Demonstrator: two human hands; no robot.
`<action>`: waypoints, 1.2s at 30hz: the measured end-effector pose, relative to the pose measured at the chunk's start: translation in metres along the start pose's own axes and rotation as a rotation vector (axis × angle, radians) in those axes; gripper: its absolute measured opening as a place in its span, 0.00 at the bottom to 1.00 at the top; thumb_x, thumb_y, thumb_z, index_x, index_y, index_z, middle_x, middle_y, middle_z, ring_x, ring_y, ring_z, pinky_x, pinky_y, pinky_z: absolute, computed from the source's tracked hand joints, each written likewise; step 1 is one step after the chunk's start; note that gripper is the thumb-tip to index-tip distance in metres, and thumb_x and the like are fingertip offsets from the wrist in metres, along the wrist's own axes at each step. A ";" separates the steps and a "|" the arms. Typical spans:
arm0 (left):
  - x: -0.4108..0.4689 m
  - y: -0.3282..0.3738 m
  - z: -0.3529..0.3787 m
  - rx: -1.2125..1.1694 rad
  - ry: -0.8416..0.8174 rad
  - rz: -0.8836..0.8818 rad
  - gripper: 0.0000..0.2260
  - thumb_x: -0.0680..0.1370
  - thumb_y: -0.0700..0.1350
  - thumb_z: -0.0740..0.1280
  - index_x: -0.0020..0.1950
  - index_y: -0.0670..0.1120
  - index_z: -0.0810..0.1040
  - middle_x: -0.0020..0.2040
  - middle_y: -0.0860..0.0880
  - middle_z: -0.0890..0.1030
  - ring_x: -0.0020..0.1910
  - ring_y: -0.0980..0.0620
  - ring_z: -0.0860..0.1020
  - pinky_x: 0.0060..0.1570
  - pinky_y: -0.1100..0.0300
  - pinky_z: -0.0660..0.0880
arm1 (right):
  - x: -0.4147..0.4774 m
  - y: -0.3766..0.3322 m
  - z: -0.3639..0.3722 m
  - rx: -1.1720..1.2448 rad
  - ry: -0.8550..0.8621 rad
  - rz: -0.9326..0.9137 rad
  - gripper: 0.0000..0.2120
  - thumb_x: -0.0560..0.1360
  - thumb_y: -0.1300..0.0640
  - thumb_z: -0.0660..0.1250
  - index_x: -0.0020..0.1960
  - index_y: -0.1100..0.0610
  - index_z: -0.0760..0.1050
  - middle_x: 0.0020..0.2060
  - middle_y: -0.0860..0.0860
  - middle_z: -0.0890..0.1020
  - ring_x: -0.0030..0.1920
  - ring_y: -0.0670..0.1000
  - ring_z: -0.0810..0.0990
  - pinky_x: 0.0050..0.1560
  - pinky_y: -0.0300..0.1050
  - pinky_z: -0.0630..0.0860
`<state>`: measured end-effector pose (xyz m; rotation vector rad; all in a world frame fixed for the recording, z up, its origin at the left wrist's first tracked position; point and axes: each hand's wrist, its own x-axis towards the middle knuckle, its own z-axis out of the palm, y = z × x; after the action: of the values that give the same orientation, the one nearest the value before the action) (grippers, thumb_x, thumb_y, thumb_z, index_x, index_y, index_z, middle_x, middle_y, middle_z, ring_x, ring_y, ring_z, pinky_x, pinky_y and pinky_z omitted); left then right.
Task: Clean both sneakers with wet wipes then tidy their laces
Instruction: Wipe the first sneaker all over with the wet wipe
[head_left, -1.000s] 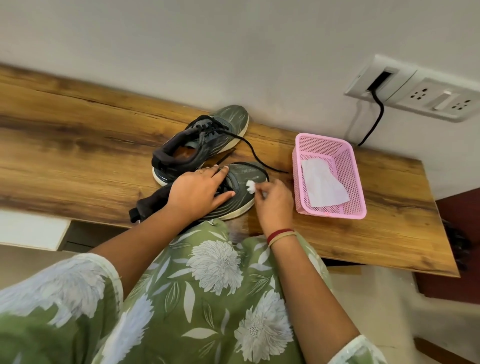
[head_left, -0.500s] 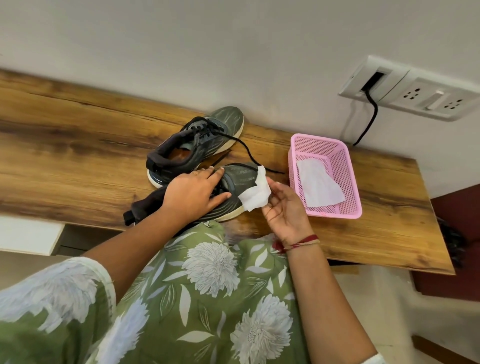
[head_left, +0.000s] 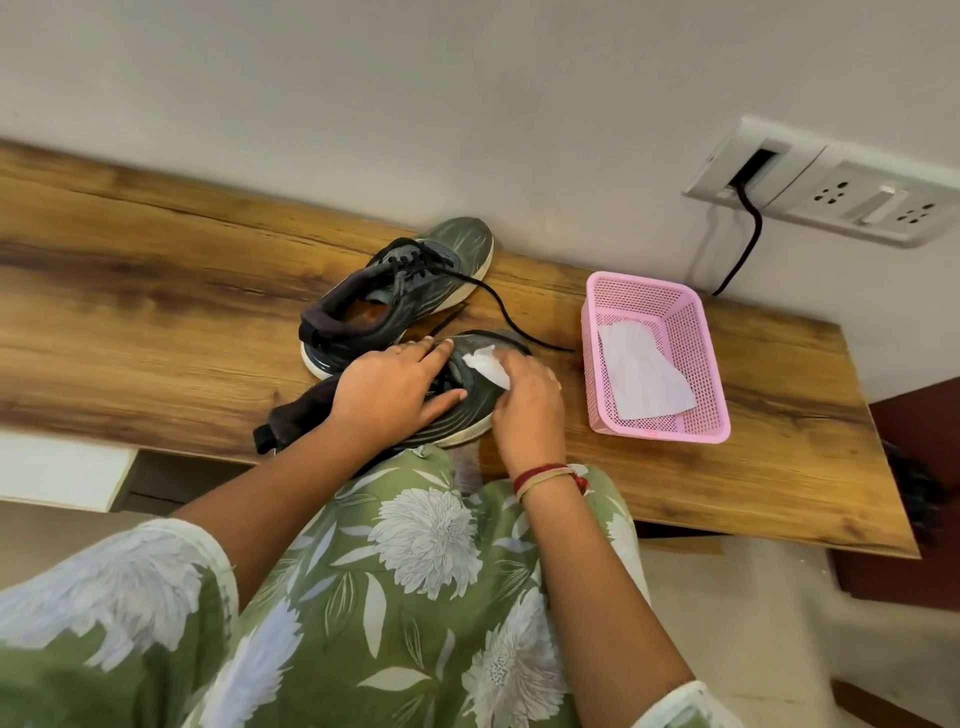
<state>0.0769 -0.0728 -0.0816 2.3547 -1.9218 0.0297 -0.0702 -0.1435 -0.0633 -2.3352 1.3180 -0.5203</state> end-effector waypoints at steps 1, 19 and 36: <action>0.000 0.000 0.001 0.001 0.003 0.002 0.30 0.76 0.65 0.56 0.70 0.47 0.71 0.64 0.45 0.78 0.58 0.47 0.79 0.43 0.54 0.77 | -0.001 0.001 -0.001 0.004 -0.007 0.012 0.21 0.71 0.70 0.61 0.60 0.56 0.76 0.54 0.55 0.79 0.56 0.56 0.75 0.59 0.47 0.68; 0.000 -0.001 0.001 0.023 0.011 0.006 0.31 0.77 0.66 0.54 0.73 0.48 0.67 0.67 0.46 0.75 0.60 0.48 0.78 0.45 0.55 0.76 | 0.019 0.027 -0.026 0.498 0.455 0.332 0.05 0.73 0.62 0.68 0.42 0.55 0.73 0.38 0.46 0.77 0.38 0.45 0.75 0.42 0.40 0.72; 0.000 -0.001 0.004 0.012 0.028 0.012 0.30 0.77 0.65 0.58 0.70 0.47 0.71 0.63 0.45 0.78 0.58 0.47 0.79 0.43 0.56 0.77 | 0.011 0.017 -0.012 -0.084 -0.066 -0.198 0.02 0.75 0.63 0.62 0.47 0.58 0.70 0.41 0.55 0.78 0.44 0.55 0.74 0.42 0.50 0.72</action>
<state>0.0780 -0.0733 -0.0852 2.3369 -1.9287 0.0753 -0.0833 -0.1629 -0.0607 -2.5449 1.1055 -0.4509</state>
